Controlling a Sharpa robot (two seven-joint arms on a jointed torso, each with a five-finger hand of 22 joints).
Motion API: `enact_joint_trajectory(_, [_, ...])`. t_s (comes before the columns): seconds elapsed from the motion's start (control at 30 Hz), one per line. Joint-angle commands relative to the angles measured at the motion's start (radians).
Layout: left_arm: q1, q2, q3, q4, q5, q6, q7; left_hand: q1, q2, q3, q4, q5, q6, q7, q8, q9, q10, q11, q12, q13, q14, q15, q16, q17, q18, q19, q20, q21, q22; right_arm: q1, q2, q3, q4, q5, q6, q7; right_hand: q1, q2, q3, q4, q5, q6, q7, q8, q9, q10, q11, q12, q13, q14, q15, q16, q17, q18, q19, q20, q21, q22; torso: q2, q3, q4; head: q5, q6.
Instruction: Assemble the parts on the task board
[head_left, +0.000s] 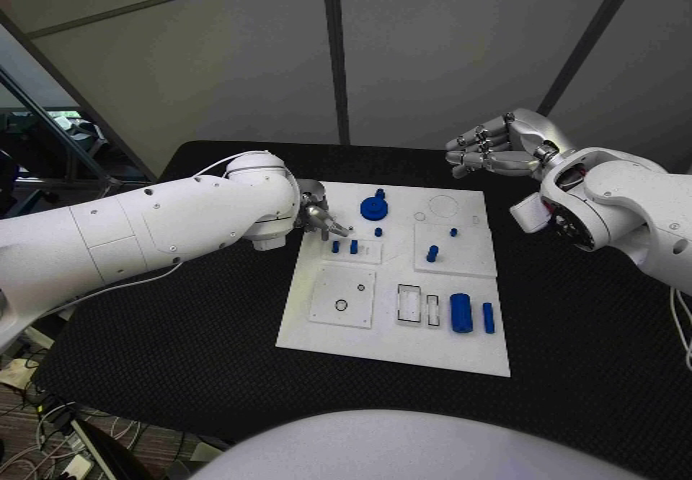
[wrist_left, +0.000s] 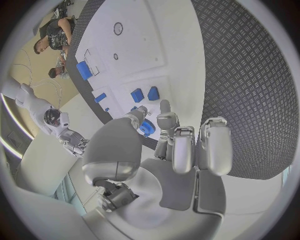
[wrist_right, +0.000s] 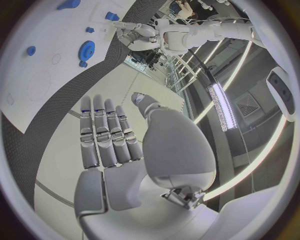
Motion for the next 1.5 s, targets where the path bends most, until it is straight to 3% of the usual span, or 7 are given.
enact_joint_trajectory(0.03, [0.002,-0.009,0.006,0.004,0.033,-0.085,0.056,0.027,0.014,-0.014,-0.002,0.002,-0.033,0.012,-0.016,-0.005,-0.055,0.009,-0.058,-0.075,0.097,0.006,-0.004,0.244,-0.013,-0.036,0.007,-0.051,0.026,0.002,0.001,0.001,-0.001,0.001,-0.002,0.008,-0.003,0.007,-0.006,-0.002,0.005,-0.009,-0.002,-0.001,0.001,-0.008,0.001,0.006,-0.001,-0.004,0.0,-0.004,-0.002,0.011,0.006,0.0,-0.004,-0.002,0.0,0.0008,0.0001,-0.001,0.001])
enact_joint_trajectory(0.13, [0.002,-0.016,0.012,0.004,0.068,-0.151,0.133,0.07,0.019,-0.025,-0.009,0.004,-0.105,0.045,-0.044,-0.016,-0.208,0.04,-0.193,-0.23,0.051,0.033,-0.096,0.153,0.033,-0.176,0.027,-0.251,-0.17,0.002,0.001,0.001,-0.003,0.001,-0.002,0.008,-0.003,0.007,-0.006,-0.002,0.005,-0.009,-0.002,-0.001,0.001,-0.008,0.001,0.006,-0.001,-0.004,0.0,-0.004,-0.002,0.011,0.006,0.0,-0.004,-0.002,0.0,0.0007,0.0001,-0.004,0.004])
enact_joint_trajectory(0.27, [0.002,-0.008,0.009,0.0,0.091,-0.254,0.273,0.188,0.005,-0.023,-0.049,0.001,-0.228,0.113,-0.098,-0.054,-0.421,0.115,-0.315,-0.301,-0.384,0.104,-0.723,-0.377,0.085,-0.49,0.081,-0.685,-0.524,0.002,0.002,0.001,-0.005,0.001,-0.003,0.009,0.0,0.008,-0.005,-0.003,0.01,-0.008,-0.002,0.0,0.002,-0.008,0.0,0.007,-0.001,-0.004,-0.001,-0.004,-0.002,0.011,0.008,-0.001,-0.006,-0.003,-0.001,0.0013,-0.0003,-0.015,0.013])
enact_joint_trajectory(0.5, [-0.011,0.012,-0.013,0.001,-0.014,-0.429,0.508,0.385,-0.035,0.015,-0.133,0.0,-0.218,0.116,-0.193,-0.164,-0.472,0.132,-0.416,-0.424,-0.458,0.126,-0.769,-0.463,0.099,-0.515,0.121,-0.805,-0.601,0.002,0.005,0.0,-0.008,0.001,-0.001,0.015,0.007,0.011,-0.002,-0.006,0.012,0.003,-0.006,0.006,0.004,-0.006,-0.002,0.008,-0.001,-0.004,-0.002,-0.003,-0.004,0.011,0.011,-0.001,-0.01,-0.006,-0.001,0.0,-0.0019,-0.027,0.027])
enact_joint_trajectory(0.83, [-0.018,0.071,-0.064,-0.045,-0.327,-0.412,0.569,0.427,-0.06,-0.002,-0.133,0.0,-0.141,0.083,-0.311,-0.285,-0.469,0.118,-0.524,-0.574,-0.305,0.099,-0.655,-0.506,0.107,-0.373,0.097,-0.764,-0.578,0.002,0.013,0.0,-0.012,0.001,0.0,0.02,0.009,0.012,0.0,-0.007,0.012,0.005,-0.007,0.007,0.004,-0.006,-0.003,0.009,-0.001,-0.003,-0.002,-0.004,-0.004,0.011,0.012,-0.002,-0.011,-0.007,0.001,0.0003,-0.0027,-0.036,0.04])
enact_joint_trajectory(0.93, [-0.018,0.089,-0.073,-0.064,-0.386,-0.389,0.567,0.435,-0.062,-0.002,-0.127,0.002,-0.11,0.078,-0.346,-0.314,-0.443,0.11,-0.553,-0.616,-0.169,0.087,-0.46,-0.352,0.065,-0.213,0.083,-0.514,-0.361,0.002,0.016,0.0,-0.012,0.0,0.001,0.02,0.01,0.011,0.0,-0.008,0.012,0.005,-0.007,0.007,0.004,-0.006,-0.003,0.009,-0.001,-0.003,-0.003,-0.004,-0.004,0.011,0.012,-0.002,-0.011,-0.007,0.002,-0.0009,-0.0028,-0.038,0.041])
enact_joint_trajectory(1.5, [-0.019,0.152,-0.079,-0.144,-0.449,-0.327,0.572,0.434,-0.076,0.035,-0.121,0.002,-0.009,0.064,-0.402,-0.347,-0.355,0.097,-0.635,-0.698,-0.014,0.072,-0.242,-0.17,0.005,-0.051,0.068,-0.174,-0.041,0.002,0.022,0.0,-0.012,-0.001,0.001,0.018,0.01,0.011,0.0,-0.008,0.012,0.004,-0.006,0.007,0.003,-0.006,-0.003,0.008,-0.002,-0.003,-0.003,-0.003,-0.004,0.011,0.012,-0.002,-0.012,-0.007,0.002,0.0002,-0.0033,-0.042,0.037])
